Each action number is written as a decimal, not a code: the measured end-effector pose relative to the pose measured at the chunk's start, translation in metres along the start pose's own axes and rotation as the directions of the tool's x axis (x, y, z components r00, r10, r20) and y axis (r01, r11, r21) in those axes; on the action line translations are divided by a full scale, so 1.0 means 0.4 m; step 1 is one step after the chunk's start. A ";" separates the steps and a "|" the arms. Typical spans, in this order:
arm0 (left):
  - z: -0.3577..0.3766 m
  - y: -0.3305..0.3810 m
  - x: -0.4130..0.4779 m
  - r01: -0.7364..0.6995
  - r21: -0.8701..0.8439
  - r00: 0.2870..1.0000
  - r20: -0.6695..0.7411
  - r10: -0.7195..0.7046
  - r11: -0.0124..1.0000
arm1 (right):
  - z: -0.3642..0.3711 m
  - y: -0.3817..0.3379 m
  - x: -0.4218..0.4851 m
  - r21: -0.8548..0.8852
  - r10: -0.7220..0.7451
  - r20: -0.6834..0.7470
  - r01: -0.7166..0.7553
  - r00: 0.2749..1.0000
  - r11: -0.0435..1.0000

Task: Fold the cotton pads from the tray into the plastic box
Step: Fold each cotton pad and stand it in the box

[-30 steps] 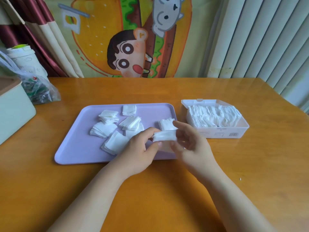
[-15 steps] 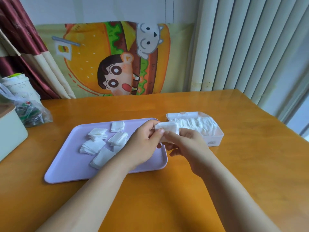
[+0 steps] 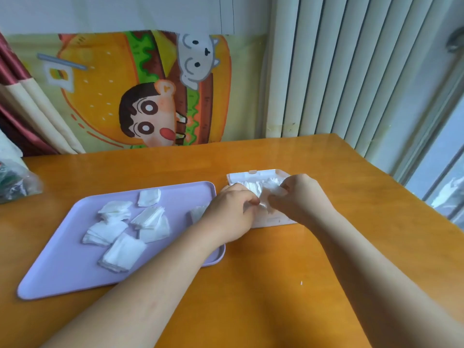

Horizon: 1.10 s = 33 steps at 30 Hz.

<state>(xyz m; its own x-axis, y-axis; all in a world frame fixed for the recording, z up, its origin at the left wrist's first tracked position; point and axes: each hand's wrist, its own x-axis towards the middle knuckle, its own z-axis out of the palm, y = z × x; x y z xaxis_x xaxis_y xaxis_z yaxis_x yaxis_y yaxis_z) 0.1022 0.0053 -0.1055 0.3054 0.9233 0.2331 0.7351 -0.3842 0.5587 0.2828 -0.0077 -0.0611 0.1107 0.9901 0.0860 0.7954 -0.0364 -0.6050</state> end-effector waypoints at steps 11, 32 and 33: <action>0.005 -0.024 0.009 0.035 -0.163 0.999 -0.001 -0.036 0.986 | 0.013 -0.052 0.079 -0.468 0.129 0.122 -0.058 0.984 0.882; -0.118 -0.195 -0.081 0.248 0.020 0.959 -0.148 -0.242 0.969 | 0.056 -0.057 0.000 -0.332 -0.161 -0.070 0.130 0.984 0.934; -0.121 -0.214 -0.085 0.309 0.038 0.949 -0.075 -0.306 0.950 | 0.062 -0.077 -0.027 -0.238 -0.210 -0.128 0.175 0.969 0.955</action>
<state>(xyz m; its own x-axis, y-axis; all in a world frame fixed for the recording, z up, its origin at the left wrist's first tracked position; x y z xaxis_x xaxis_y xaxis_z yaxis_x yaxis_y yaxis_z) -0.0004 0.0066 -0.1225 0.0198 0.9937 0.1104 0.8160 -0.0799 0.5725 0.2425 -0.0138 -0.0630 0.0167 0.9500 0.3117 0.9209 0.1069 -0.3749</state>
